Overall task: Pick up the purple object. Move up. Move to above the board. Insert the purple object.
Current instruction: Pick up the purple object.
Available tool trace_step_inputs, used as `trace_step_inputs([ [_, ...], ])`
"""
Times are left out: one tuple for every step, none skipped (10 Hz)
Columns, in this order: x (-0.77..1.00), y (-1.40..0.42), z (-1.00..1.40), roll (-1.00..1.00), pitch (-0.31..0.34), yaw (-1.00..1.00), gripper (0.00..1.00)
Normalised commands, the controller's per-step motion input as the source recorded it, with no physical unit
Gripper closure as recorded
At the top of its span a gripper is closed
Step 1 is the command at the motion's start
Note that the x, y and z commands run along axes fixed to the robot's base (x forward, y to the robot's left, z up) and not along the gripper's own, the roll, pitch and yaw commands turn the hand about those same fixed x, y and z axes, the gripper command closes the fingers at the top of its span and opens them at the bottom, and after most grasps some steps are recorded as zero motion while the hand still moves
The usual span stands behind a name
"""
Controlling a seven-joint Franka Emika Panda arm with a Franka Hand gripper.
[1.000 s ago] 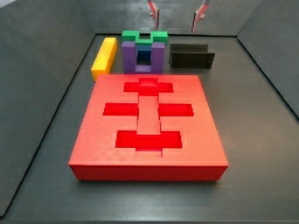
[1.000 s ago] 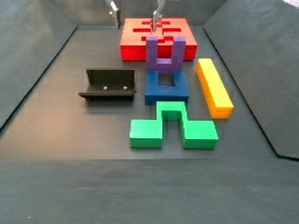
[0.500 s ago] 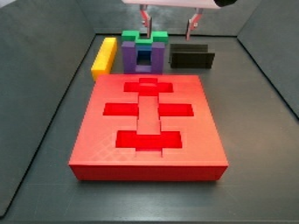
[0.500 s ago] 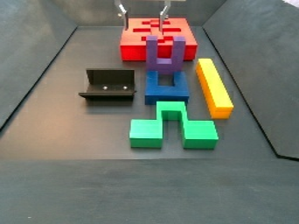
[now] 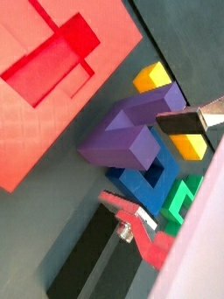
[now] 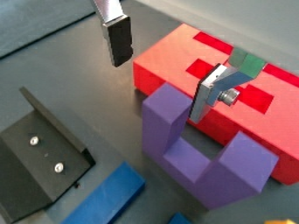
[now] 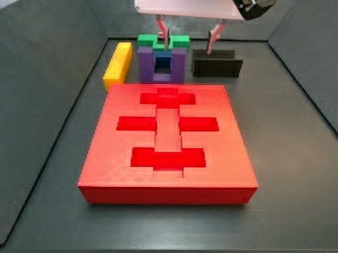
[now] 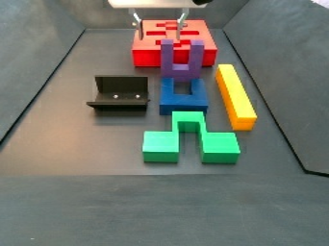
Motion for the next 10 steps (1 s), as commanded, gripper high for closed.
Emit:
trace_step_inputs([
  [-0.17,0.19,-0.20,-0.01,0.000,0.00,0.00],
  [-0.14,0.09,-0.18,-0.02,0.000,0.00,0.00],
  [-0.13,0.00,-0.29,0.00,0.000,0.00,0.00],
  [-0.04,0.00,-0.34,0.00,0.000,0.02,0.00],
  [-0.02,0.00,-0.33,0.00,0.000,0.00,0.00],
  [-0.01,0.00,-0.29,0.00,0.000,0.00,0.00],
  [-0.01,0.00,-0.24,0.00,0.000,0.00,0.00],
  [0.00,0.00,0.00,0.00,0.000,0.00,0.00],
  [0.00,0.00,0.00,0.00,0.000,0.00,1.00],
  [0.00,0.00,0.00,0.00,0.000,0.00,1.00],
])
